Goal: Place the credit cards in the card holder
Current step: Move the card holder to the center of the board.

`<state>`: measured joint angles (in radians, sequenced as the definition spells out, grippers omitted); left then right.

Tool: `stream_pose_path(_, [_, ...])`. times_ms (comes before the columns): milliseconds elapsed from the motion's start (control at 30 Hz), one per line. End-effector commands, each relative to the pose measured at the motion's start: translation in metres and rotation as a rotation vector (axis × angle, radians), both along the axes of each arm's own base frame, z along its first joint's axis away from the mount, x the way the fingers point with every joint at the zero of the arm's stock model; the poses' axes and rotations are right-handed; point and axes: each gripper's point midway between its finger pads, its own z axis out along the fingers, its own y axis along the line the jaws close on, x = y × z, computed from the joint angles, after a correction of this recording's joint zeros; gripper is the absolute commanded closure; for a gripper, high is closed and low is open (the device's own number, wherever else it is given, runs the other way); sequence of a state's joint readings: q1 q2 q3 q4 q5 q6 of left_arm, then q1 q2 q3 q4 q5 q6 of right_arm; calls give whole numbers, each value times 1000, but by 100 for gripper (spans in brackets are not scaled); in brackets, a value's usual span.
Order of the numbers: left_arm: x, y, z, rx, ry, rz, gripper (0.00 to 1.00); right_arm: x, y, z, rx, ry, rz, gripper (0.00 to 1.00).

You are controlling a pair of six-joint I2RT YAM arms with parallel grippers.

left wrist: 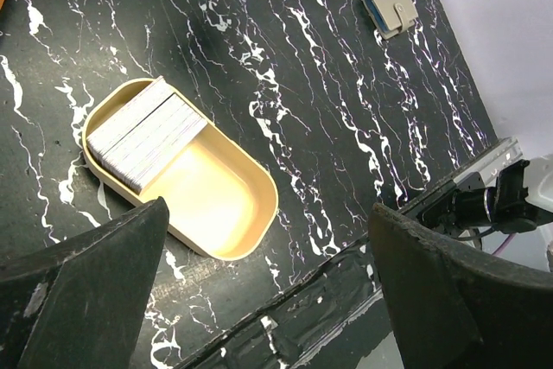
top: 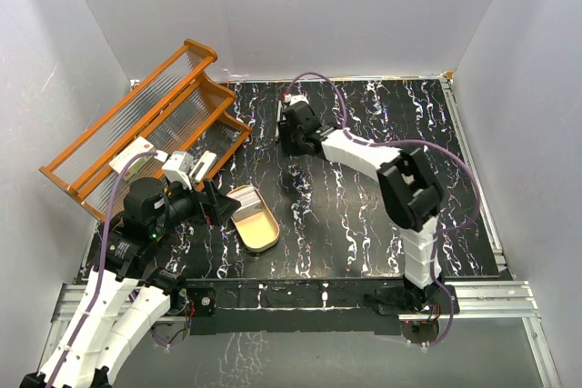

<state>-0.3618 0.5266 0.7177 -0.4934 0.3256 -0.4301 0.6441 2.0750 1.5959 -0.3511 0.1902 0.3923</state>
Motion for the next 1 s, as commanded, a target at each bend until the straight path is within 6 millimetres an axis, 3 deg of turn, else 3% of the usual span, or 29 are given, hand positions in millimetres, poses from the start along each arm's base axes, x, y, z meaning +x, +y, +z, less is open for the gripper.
stream_pose_path(0, [5, 4, -2, 9, -18, 27, 1, -40, 9, 59, 15, -119, 327, 55])
stream_pose_path(133, [11, 3, -4, 27, -44, 14, 2, -54, -17, 101, 32, -200, 243, 55])
stream_pose_path(267, [20, -1, 4, 56, -82, -22, 4, -59, -74, 111, -60, -202, -1, 55])
stream_pose_path(433, [34, -6, 9, 116, -88, -65, 7, -63, -145, 79, -144, -119, -205, 55])
stream_pose_path(600, [41, -20, 3, 66, -76, -105, 10, -63, -222, 49, -190, -3, -478, 55])
stream_pose_path(867, [29, -27, -24, 27, -38, -155, 8, -61, -320, 38, -175, 26, -774, 54])
stream_pose_path(967, [27, -26, -22, 34, -50, -160, 7, -62, -343, 31, -171, 44, -828, 54])
